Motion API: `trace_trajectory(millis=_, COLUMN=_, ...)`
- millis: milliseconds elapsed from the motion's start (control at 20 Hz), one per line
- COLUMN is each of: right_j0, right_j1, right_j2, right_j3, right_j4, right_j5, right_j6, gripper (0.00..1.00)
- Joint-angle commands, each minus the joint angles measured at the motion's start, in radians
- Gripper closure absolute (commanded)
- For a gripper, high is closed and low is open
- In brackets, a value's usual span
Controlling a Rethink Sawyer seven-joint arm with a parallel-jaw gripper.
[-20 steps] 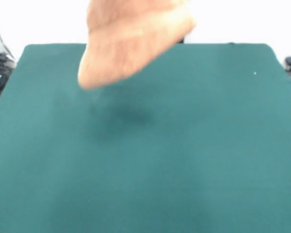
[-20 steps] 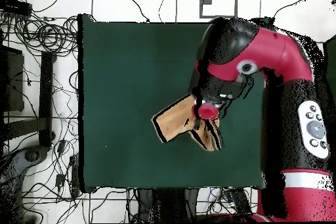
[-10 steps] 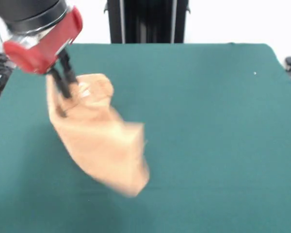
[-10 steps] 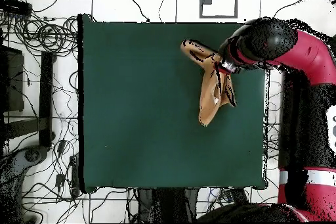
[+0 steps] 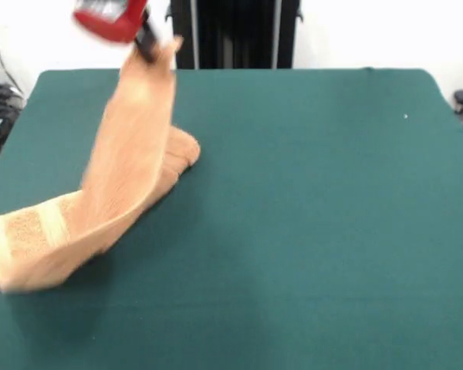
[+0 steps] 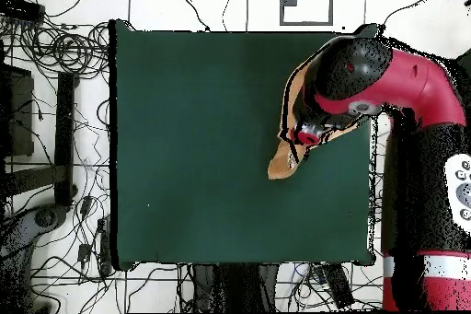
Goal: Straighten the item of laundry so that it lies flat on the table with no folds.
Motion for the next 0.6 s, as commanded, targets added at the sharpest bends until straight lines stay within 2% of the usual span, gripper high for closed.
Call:
trace_trajectory(millis=50, right_j0=0.071, right_j1=-0.128, right_j2=-0.005, right_j3=0.330, right_j4=0.046, right_j5=0.141, right_j6=0.097, gripper=1.00)
trace_trajectory(millis=200, right_j0=0.059, right_j1=-0.142, right_j2=0.005, right_j3=0.379, right_j4=0.054, right_j5=0.077, right_j6=0.097, gripper=1.00)
trace_trajectory(millis=350, right_j0=0.042, right_j1=-0.136, right_j2=0.021, right_j3=0.385, right_j4=0.048, right_j5=0.017, right_j6=0.083, gripper=1.00)
trace_trajectory(millis=600, right_j0=0.022, right_j1=-0.094, right_j2=0.046, right_j3=0.378, right_j4=0.048, right_j5=-0.191, right_j6=0.092, gripper=1.00)
